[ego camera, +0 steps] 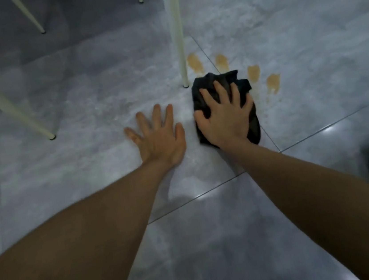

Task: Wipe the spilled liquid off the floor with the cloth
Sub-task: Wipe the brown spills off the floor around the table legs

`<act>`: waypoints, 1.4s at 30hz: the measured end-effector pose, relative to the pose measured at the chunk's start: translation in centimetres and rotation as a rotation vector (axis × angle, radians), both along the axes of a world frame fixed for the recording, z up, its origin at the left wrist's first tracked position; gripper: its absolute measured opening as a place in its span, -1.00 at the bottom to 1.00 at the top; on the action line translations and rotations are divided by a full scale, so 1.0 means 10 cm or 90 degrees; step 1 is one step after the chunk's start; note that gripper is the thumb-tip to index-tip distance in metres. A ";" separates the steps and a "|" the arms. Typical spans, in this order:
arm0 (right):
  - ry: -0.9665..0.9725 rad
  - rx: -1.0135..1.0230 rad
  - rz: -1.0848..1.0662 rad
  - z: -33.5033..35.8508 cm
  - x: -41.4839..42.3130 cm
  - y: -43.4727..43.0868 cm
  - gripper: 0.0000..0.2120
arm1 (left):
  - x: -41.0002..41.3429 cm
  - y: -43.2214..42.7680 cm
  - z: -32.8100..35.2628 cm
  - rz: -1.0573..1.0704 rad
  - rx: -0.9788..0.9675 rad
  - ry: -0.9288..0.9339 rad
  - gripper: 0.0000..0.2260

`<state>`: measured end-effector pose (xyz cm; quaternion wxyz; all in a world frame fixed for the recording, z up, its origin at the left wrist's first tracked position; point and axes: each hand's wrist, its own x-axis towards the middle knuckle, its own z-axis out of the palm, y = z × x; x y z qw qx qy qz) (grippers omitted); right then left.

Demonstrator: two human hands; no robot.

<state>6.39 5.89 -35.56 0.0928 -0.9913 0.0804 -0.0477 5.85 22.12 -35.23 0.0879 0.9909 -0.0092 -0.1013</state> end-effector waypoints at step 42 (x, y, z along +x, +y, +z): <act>-0.022 -0.006 0.083 -0.07 0.77 -0.78 -0.44 | 0.61 -0.36 -0.12 0.091 0.061 -0.007 -0.41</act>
